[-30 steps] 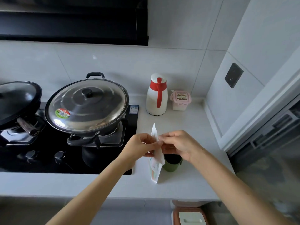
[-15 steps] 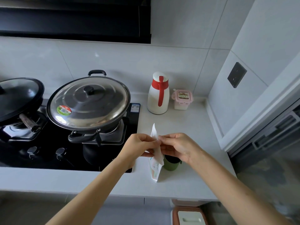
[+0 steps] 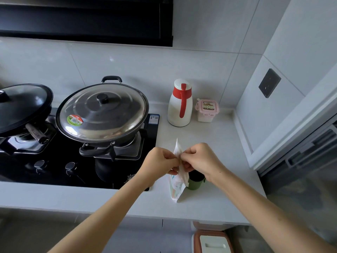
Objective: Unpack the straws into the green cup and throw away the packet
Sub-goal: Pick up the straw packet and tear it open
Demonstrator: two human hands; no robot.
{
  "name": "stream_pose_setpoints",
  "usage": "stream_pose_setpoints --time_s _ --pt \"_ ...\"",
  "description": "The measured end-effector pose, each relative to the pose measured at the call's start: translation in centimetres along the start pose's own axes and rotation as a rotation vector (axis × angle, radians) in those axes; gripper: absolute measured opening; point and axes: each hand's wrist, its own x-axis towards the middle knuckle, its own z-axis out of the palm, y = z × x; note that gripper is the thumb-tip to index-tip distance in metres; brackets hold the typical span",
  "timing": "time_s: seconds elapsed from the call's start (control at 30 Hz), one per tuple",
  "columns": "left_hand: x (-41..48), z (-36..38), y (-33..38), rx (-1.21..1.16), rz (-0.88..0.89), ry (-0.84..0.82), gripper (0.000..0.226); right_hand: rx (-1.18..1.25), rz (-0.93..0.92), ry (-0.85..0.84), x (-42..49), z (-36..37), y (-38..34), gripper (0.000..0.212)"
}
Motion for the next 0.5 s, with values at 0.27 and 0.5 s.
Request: stream_pose_setpoints --time_s 0.27,0.5 --pt "-0.6 0.7 0.5 0.240 0.055 0.102 0.017 -0.276 -0.109 0.017 -0.2 0.2 -0.6 0.022" --pt "-1.4 -1.5 0.1 0.395 0.095 0.215 0.027 -0.496 -0.198 0.196 -1.5 -0.1 -0.3 0.022"
